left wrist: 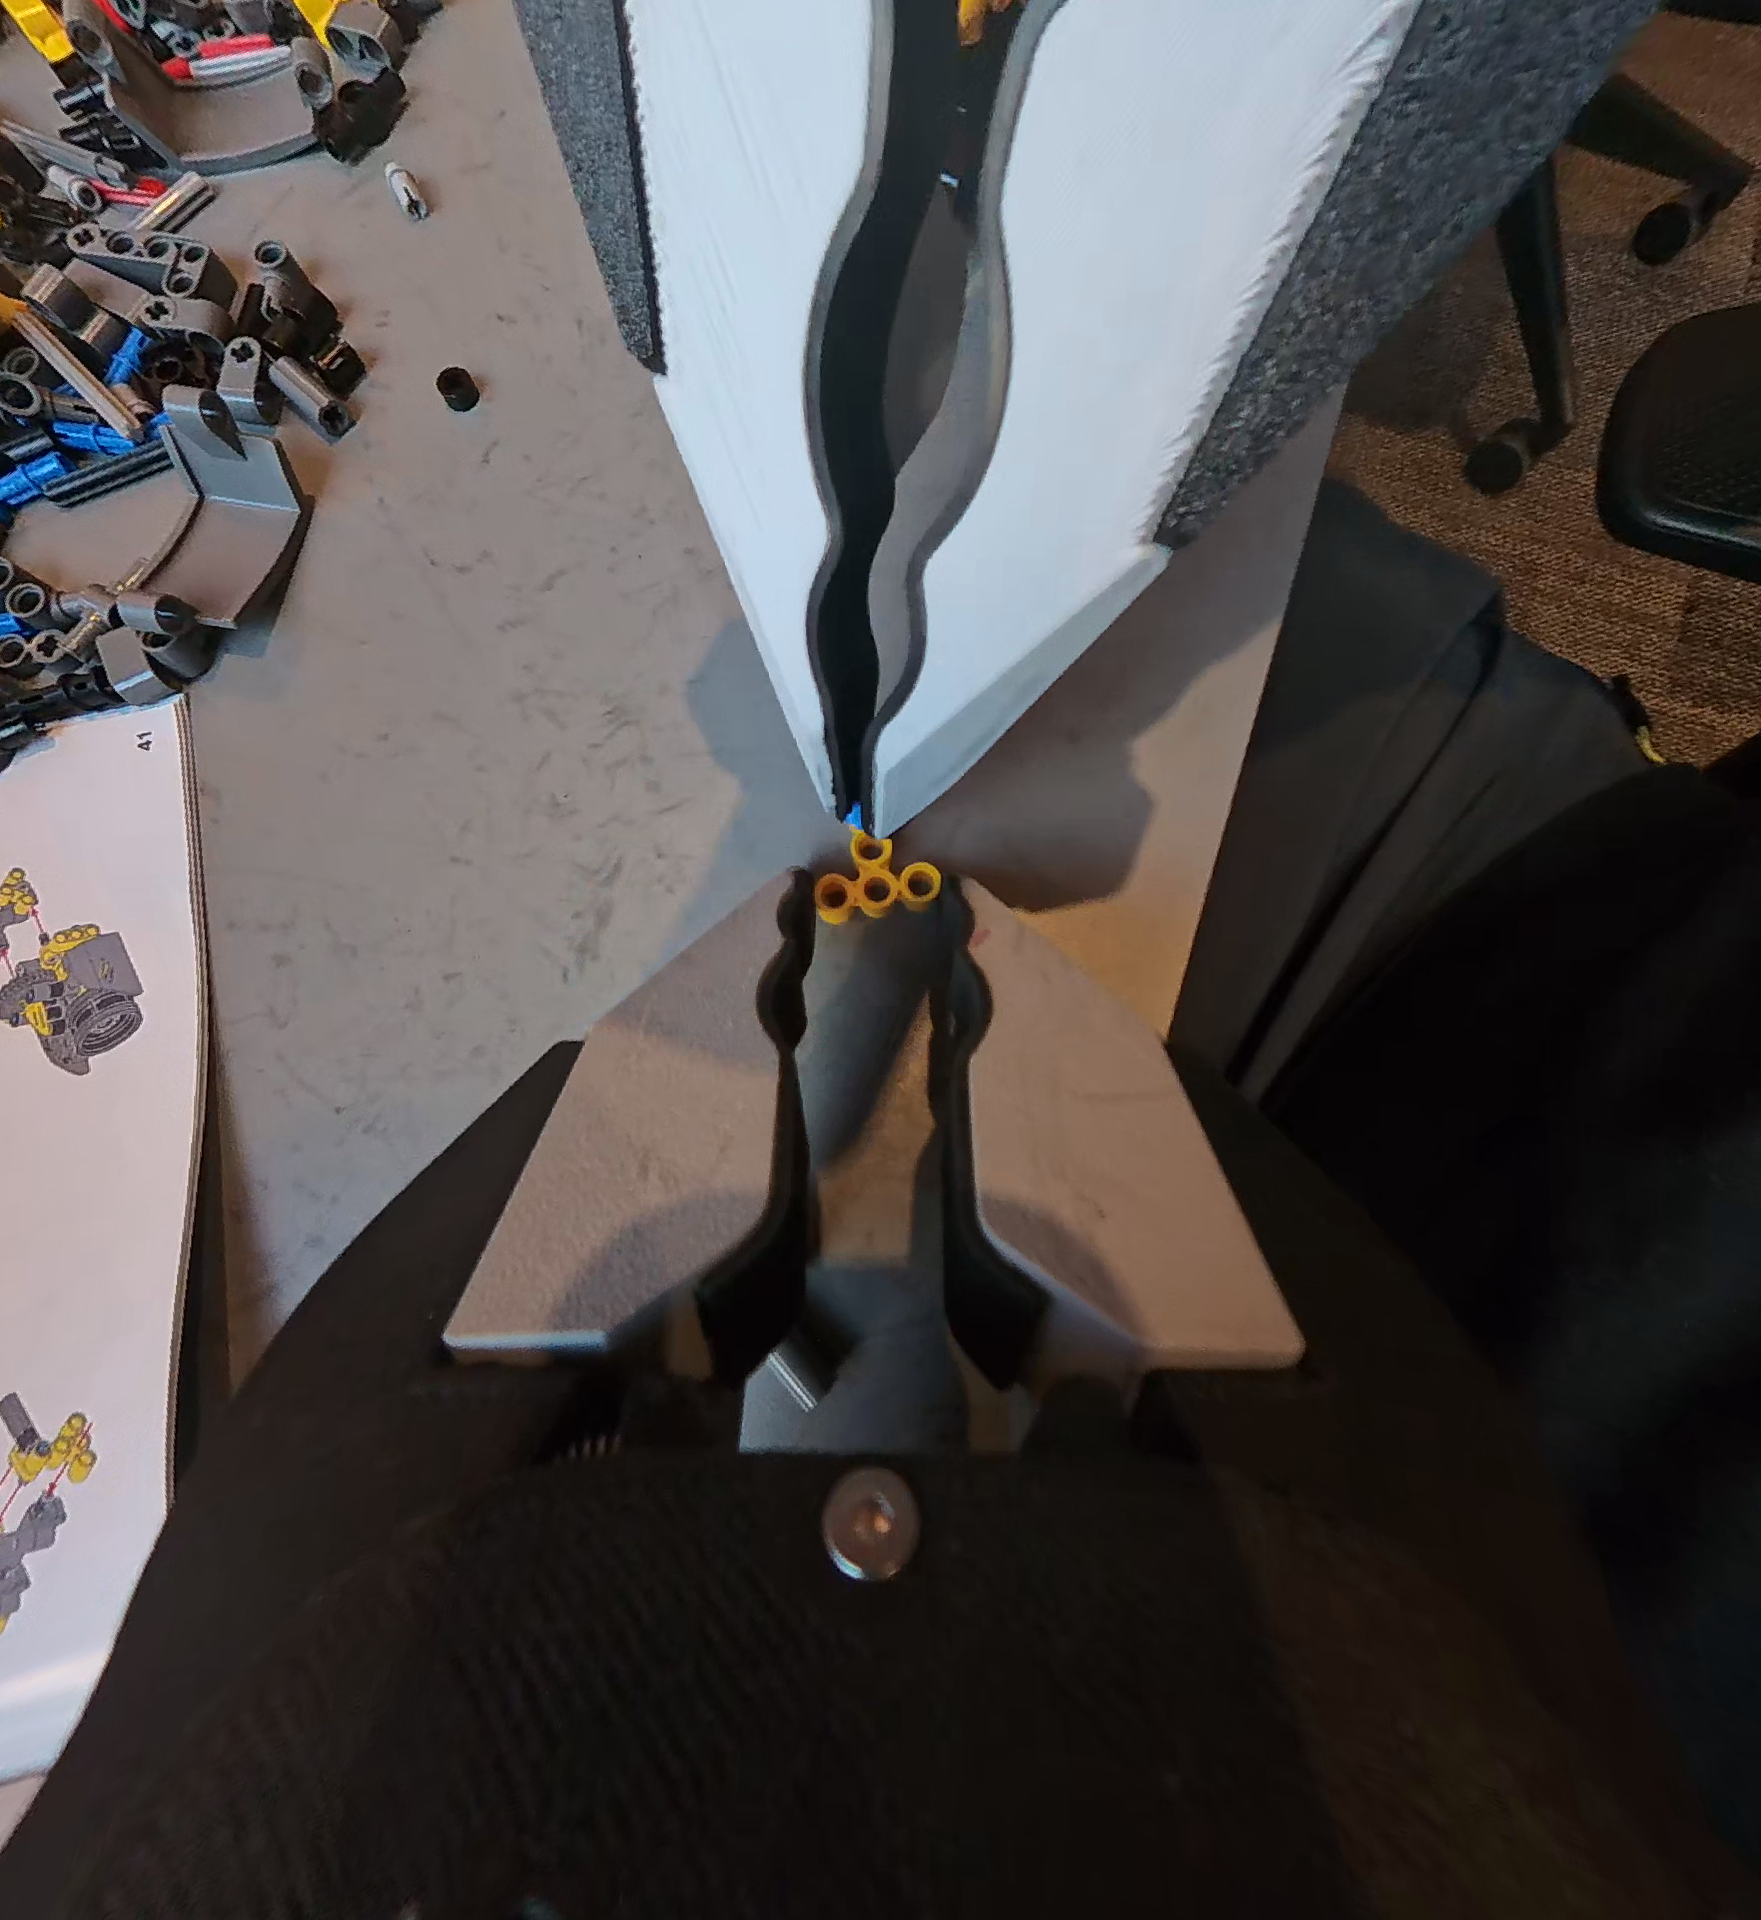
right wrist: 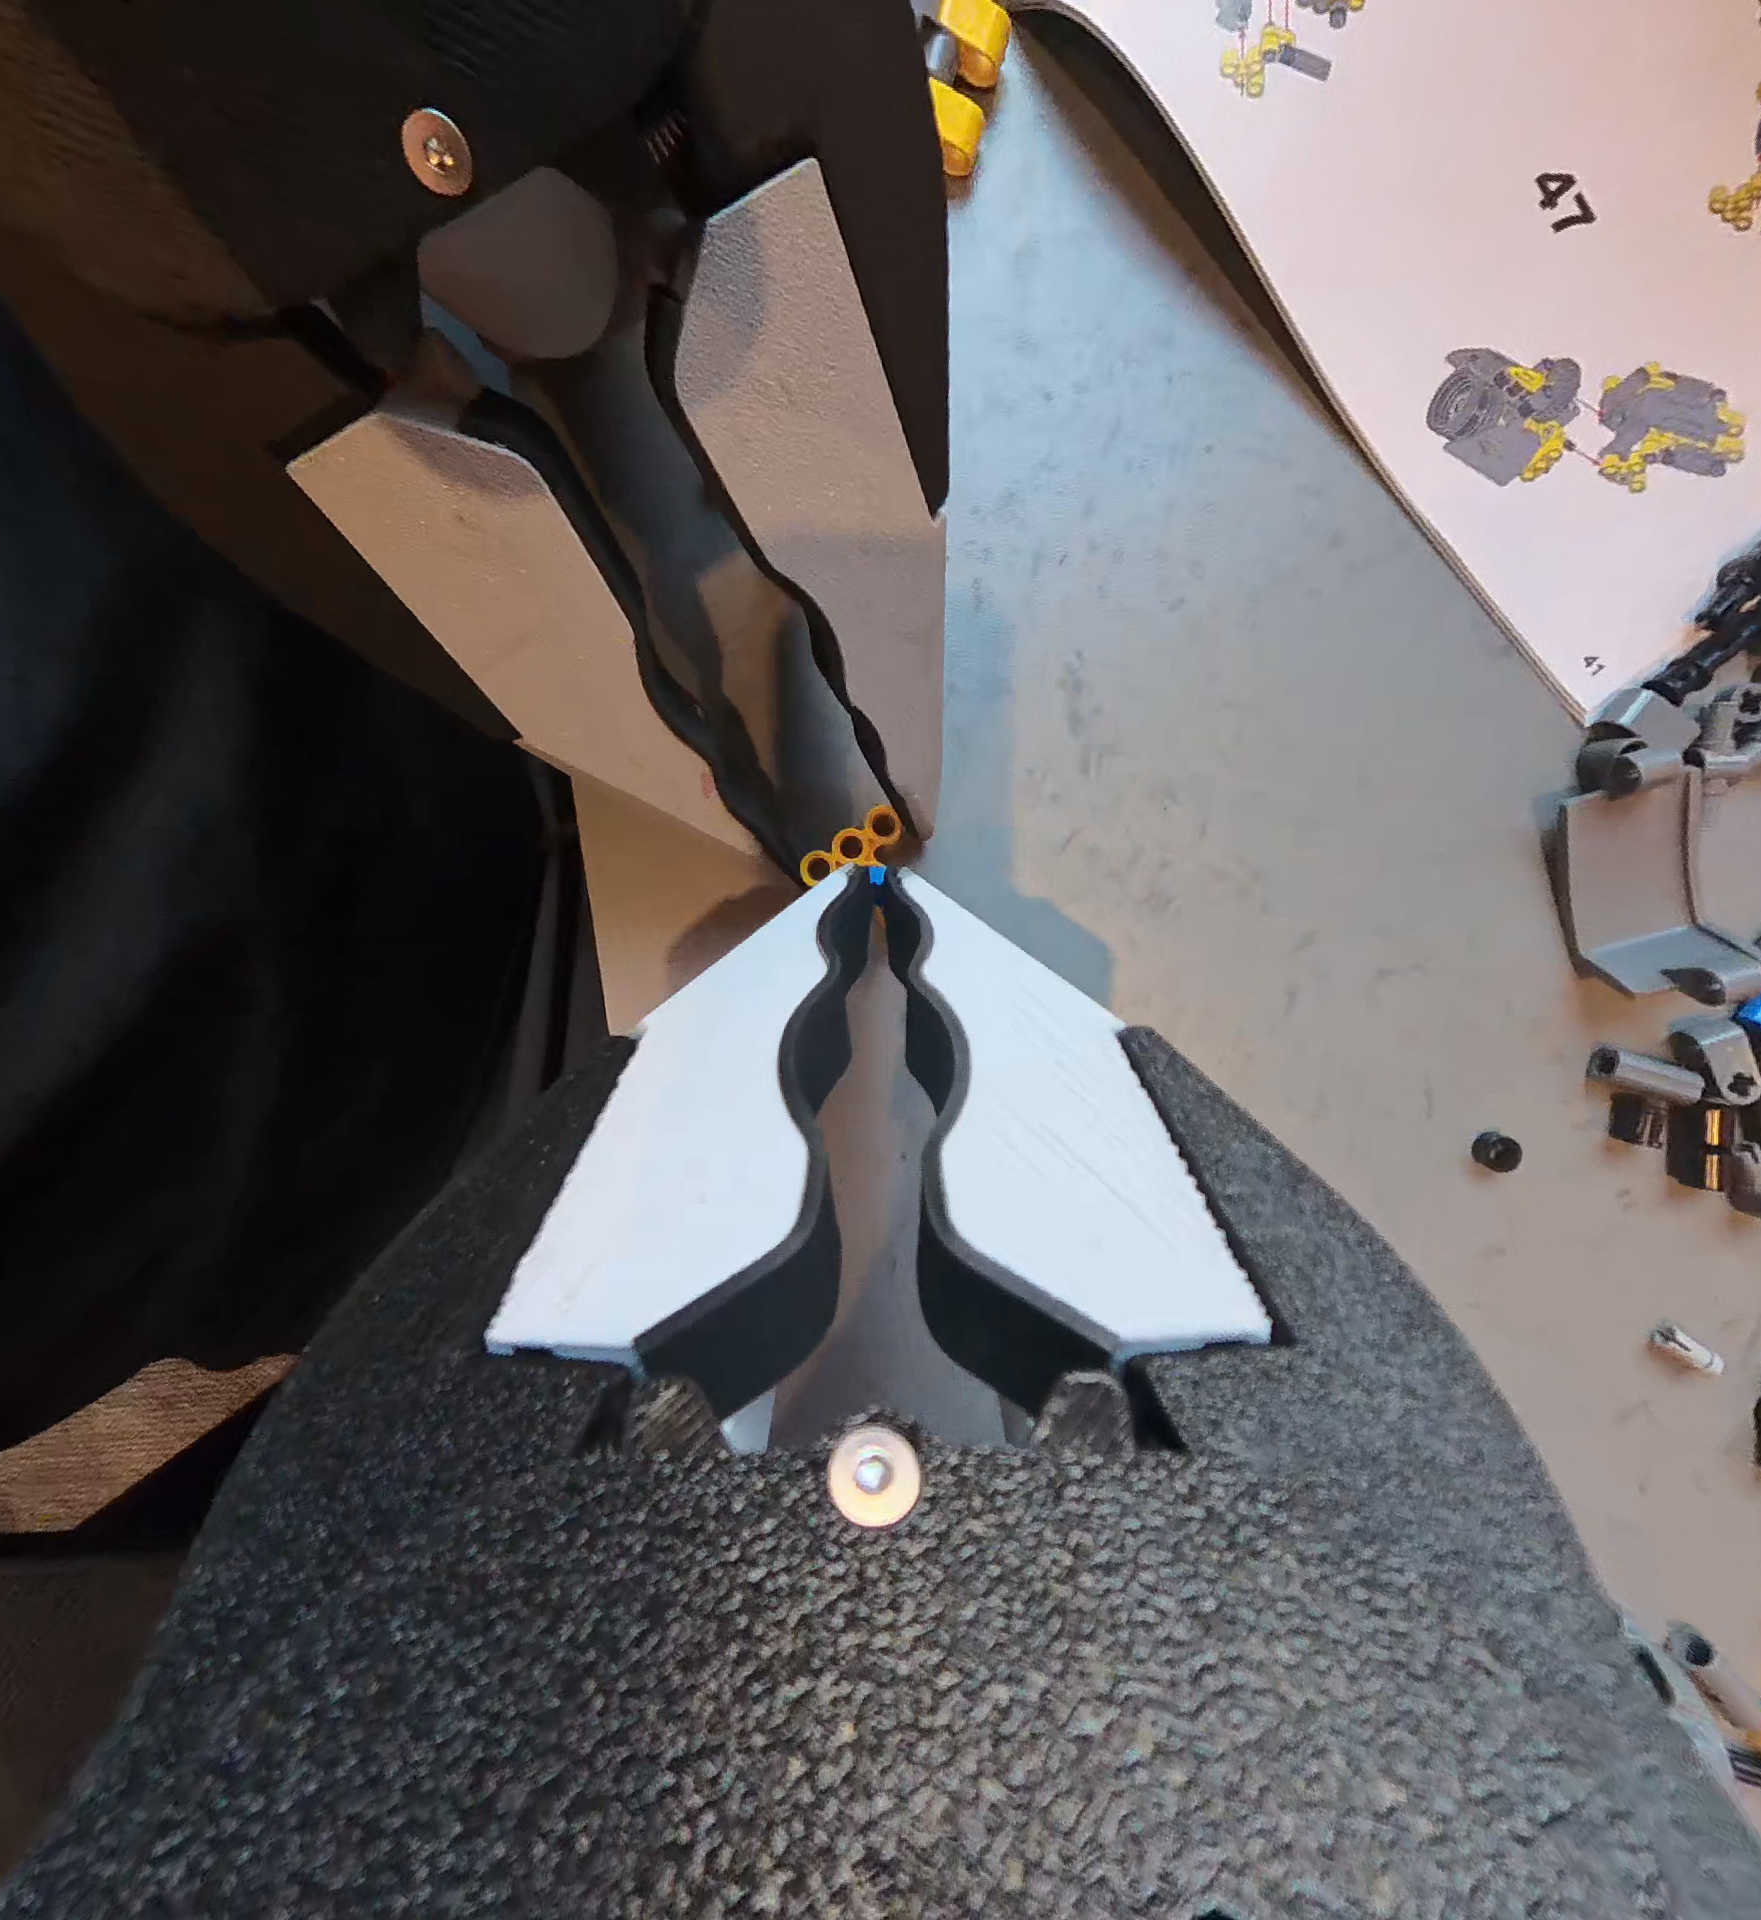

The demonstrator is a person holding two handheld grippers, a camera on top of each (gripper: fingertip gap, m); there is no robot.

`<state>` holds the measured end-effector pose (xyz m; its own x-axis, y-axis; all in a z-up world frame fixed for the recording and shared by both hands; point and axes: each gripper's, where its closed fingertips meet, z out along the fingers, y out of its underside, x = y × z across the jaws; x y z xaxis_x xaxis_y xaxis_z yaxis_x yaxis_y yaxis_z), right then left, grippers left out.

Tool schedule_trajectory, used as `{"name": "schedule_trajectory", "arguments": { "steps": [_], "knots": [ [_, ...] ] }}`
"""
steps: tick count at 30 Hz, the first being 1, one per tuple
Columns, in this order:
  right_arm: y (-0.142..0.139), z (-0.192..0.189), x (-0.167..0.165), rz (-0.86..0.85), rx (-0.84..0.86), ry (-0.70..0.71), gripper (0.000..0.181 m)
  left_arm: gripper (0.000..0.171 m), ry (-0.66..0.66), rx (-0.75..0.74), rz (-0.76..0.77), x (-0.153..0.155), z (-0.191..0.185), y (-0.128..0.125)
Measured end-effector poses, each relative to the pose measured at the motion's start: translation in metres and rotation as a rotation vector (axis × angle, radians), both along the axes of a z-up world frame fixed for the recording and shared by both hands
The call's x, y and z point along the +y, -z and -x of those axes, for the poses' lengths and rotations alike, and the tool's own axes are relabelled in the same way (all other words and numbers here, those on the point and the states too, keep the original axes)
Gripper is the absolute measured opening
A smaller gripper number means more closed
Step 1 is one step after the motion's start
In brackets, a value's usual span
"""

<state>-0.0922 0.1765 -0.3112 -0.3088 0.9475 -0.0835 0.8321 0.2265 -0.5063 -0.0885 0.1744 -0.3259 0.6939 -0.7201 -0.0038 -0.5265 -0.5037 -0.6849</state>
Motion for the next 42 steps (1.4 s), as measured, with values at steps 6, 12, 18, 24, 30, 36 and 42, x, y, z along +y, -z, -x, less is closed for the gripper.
{"name": "schedule_trajectory", "arguments": {
  "steps": [6, 12, 18, 24, 30, 36, 42],
  "knots": [
    [0.001, -0.004, 0.001, 0.046, 0.028, 0.037, 0.001, 0.021, 0.005, 0.0, -0.002, 0.0, -0.001, 0.0],
    [0.0, -0.006, 0.001, 0.015, 0.053, 0.02, 0.001, 0.021, 0.004, 0.0, -0.007, 0.0, -0.001, 0.0],
    [-0.001, -0.007, 0.004, 0.071, 0.097, 0.074, 0.001, 0.021, 0.003, -0.001, -0.001, 0.001, -0.001, 0.0],
    [0.0, -0.009, 0.008, 0.113, 0.047, 0.099, 0.001, 0.021, -0.001, 0.001, -0.004, 0.001, 0.0, 0.0],
    [0.002, -0.01, 0.011, 0.106, -0.001, 0.1, 0.001, 0.021, -0.003, 0.002, -0.004, 0.002, 0.0, 0.0],
    [-0.001, -0.004, 0.006, 0.026, -0.005, 0.046, 0.001, 0.021, -0.007, 0.001, -0.004, 0.002, 0.001, 0.0],
    [-0.001, -0.005, 0.005, 0.001, 0.005, 0.026, 0.001, 0.021, -0.008, 0.002, -0.007, 0.002, 0.001, 0.0]
  ]
}}
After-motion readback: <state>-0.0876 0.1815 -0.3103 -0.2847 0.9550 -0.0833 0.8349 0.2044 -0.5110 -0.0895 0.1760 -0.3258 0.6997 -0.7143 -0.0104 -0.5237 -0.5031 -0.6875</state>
